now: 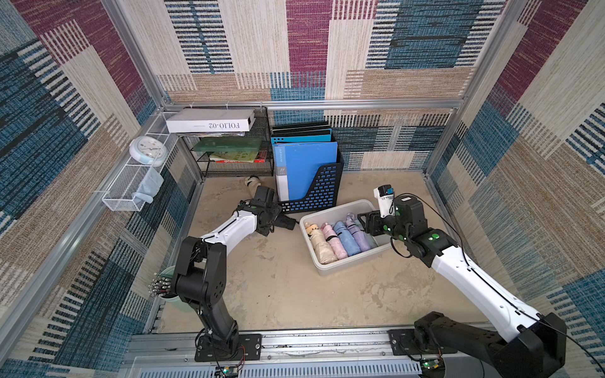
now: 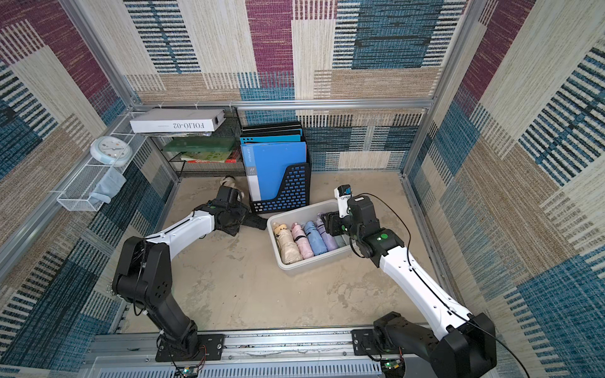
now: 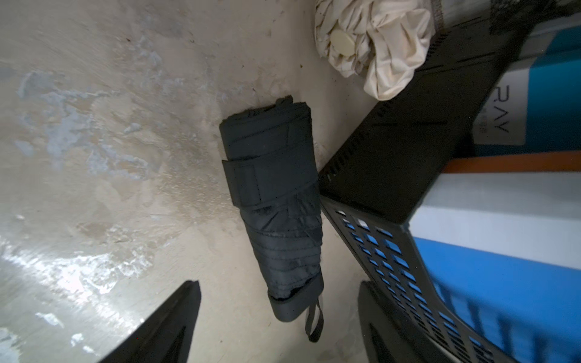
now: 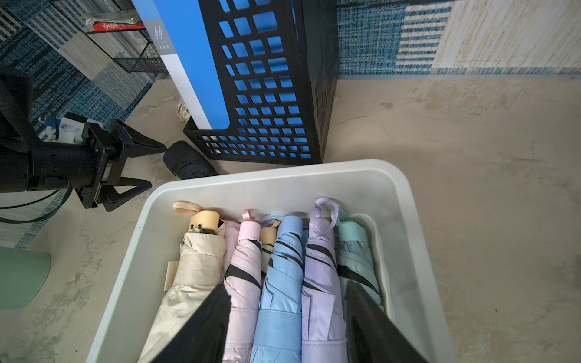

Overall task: Put the umbrella into the storage box
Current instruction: Pick up the umbrella from the center of the board.

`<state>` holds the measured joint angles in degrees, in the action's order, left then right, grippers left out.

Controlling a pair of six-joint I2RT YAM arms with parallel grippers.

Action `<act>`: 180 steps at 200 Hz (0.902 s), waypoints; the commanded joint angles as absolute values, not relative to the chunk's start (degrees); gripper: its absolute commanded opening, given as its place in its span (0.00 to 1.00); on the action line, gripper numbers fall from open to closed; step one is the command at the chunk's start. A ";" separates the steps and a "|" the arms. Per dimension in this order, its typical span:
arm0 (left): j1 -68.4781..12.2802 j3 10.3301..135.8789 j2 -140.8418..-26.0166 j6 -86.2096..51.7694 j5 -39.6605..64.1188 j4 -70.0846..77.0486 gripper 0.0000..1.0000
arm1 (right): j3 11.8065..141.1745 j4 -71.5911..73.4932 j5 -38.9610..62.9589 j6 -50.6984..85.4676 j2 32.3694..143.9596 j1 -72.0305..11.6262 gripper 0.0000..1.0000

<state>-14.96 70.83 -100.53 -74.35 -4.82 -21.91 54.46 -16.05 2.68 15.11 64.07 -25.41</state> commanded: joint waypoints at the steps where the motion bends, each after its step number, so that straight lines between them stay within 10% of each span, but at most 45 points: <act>1: -14.50 72.50 -101.61 -74.29 -5.65 -24.75 0.84 | 53.98 -16.10 0.50 16.10 62.96 -25.44 0.62; 180: -9.40 84.51 -117.38 -74.01 0.84 -29.99 0.85 | 54.28 -15.86 -0.05 16.78 65.07 -25.48 0.63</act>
